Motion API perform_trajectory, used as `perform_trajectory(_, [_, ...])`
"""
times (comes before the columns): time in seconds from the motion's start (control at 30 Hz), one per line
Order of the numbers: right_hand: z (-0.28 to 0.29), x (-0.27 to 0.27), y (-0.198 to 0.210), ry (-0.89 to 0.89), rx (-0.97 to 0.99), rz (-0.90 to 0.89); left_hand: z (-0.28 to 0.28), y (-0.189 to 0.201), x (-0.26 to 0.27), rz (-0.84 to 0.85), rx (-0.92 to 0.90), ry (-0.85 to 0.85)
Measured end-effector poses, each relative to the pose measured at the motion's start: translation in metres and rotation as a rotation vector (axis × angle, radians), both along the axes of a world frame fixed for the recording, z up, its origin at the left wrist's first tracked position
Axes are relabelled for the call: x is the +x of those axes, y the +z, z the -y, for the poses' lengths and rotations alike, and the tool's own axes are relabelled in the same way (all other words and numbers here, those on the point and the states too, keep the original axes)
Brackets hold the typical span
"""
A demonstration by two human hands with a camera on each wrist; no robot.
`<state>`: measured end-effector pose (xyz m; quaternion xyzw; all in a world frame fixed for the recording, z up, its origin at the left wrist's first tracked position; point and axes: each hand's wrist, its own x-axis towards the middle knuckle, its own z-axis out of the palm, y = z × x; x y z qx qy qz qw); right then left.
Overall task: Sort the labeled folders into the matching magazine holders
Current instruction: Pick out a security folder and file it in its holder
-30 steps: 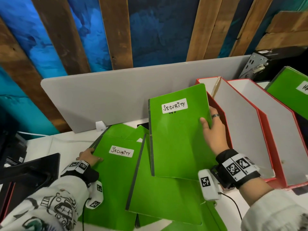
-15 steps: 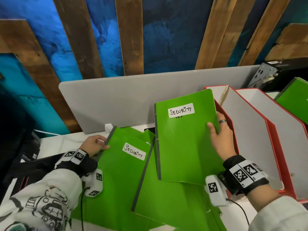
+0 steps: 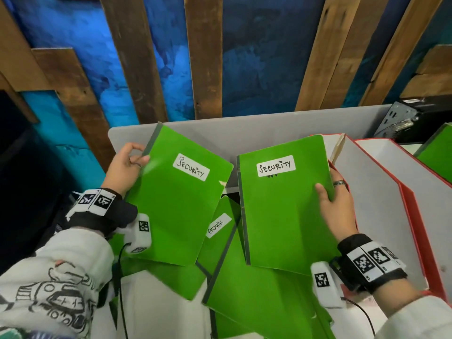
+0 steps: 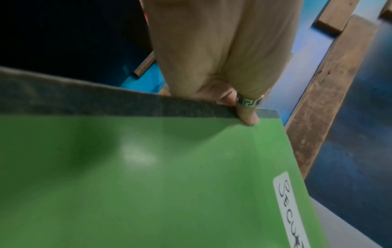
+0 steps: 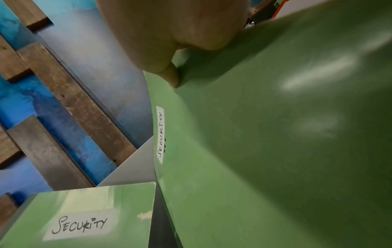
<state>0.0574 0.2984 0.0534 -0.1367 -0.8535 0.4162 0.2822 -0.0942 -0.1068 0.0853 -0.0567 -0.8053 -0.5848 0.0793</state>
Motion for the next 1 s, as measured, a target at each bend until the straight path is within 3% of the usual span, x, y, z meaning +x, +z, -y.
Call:
perform_trajectory(0.4, [-0.009,0.003,0.022,0.176,-0.352,-0.283,-0.022,0.026,0.023,-0.069,0.386,0.000])
perform_trajectory(0.67, [0.000,-0.007,0.019,0.182,-0.358,-0.318,-0.087,0.014,0.044,0.112,0.648,-0.154])
perform_trajectory(0.87, [0.001,-0.009,0.009,0.157,-0.352,-0.279,-0.139,-0.006,0.069,0.230,0.653,-0.229])
perform_trajectory(1.0, [-0.001,-0.015,-0.006,0.010,-0.348,-0.274,-0.160,-0.014,0.083,0.236,0.497,-0.267])
